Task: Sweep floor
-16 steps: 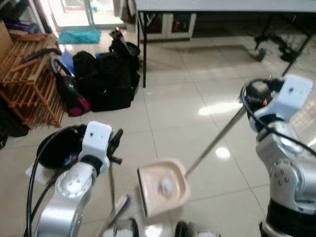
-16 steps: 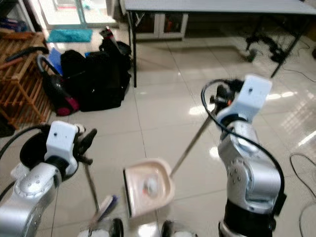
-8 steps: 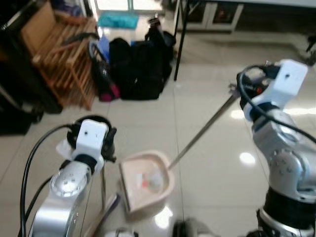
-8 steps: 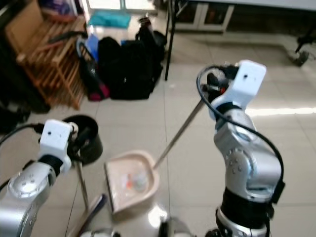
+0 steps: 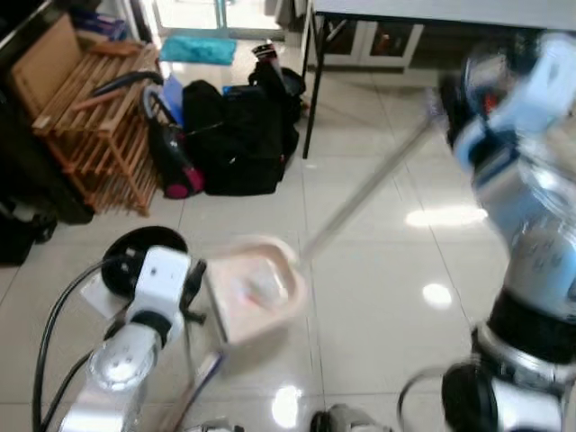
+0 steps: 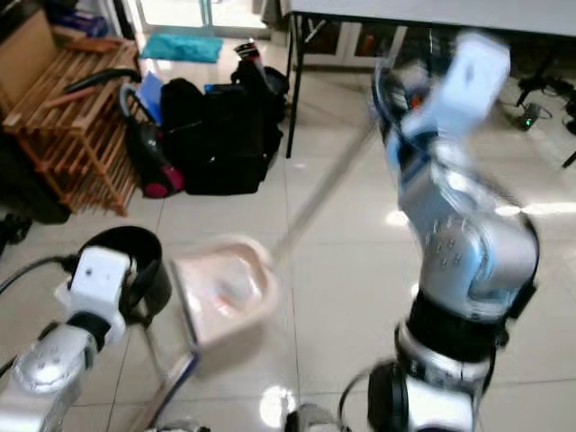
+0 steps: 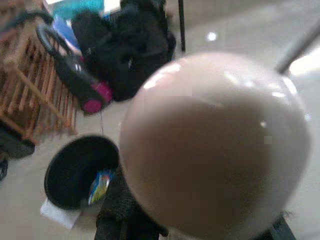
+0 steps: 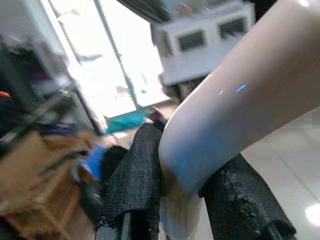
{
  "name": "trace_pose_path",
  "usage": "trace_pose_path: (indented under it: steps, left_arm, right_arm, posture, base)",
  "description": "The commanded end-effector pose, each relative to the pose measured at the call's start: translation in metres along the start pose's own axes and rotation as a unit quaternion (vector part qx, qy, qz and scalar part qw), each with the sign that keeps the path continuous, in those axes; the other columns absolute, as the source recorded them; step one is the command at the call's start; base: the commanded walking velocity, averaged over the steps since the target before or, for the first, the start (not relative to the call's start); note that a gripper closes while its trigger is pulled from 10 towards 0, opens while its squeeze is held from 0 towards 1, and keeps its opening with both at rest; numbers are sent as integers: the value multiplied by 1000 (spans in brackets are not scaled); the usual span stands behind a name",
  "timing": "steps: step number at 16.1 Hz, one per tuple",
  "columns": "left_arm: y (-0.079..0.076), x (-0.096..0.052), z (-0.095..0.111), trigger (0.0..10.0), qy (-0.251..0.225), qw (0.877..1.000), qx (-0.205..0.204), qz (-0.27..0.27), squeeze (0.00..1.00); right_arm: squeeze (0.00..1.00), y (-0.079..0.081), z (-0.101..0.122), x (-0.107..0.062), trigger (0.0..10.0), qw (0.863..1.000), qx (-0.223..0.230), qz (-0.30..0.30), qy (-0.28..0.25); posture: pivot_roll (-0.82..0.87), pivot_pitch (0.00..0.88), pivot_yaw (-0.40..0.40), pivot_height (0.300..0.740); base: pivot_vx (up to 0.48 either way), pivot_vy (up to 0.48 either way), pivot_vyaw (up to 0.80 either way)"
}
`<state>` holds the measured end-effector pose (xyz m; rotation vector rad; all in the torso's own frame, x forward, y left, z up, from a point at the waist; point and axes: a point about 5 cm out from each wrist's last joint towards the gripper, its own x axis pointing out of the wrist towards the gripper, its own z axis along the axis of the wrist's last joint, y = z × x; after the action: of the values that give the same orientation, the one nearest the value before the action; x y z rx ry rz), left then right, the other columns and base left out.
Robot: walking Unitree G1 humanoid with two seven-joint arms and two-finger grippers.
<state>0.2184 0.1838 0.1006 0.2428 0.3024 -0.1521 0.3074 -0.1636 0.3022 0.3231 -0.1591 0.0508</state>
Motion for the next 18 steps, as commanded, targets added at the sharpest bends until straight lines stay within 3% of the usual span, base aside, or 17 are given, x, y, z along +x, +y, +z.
trace_pose_path:
  steps: [1, 9, 15, 18]
  left_arm:
    - [-1, -2, -3, 10000, -1, 1000, 4, 0, 0]
    - [4, 2, 4, 10000, -22, 1000, -2, 9, 0]
    - [-2, 12, 17, 10000, -45, 998, -6, -34, 0]
    - [-4, 17, 21, 10000, -53, 998, -4, -39, 0]
  right_arm:
    - [0, -5, 6, 2, 10000, 1000, -6, -7, -1]
    - [0, -6, 4, 9, 10000, 1000, 17, -19, 6]
    - [0, -37, -27, -11, 10000, 993, 35, -109, 29]
    - [0, -54, -39, -25, 10000, 989, 12, -147, 35]
  posture:
    - [-15, 128, -46, 740]
    - [-8, 117, -30, 740]
    - [-22, 115, 16, 740]
    - [-33, 115, 23, 740]
  base:
    - [300, 0, 0]
    - [259, 0, 0]
    - [0, 0, 0]
    - [0, 0, 0]
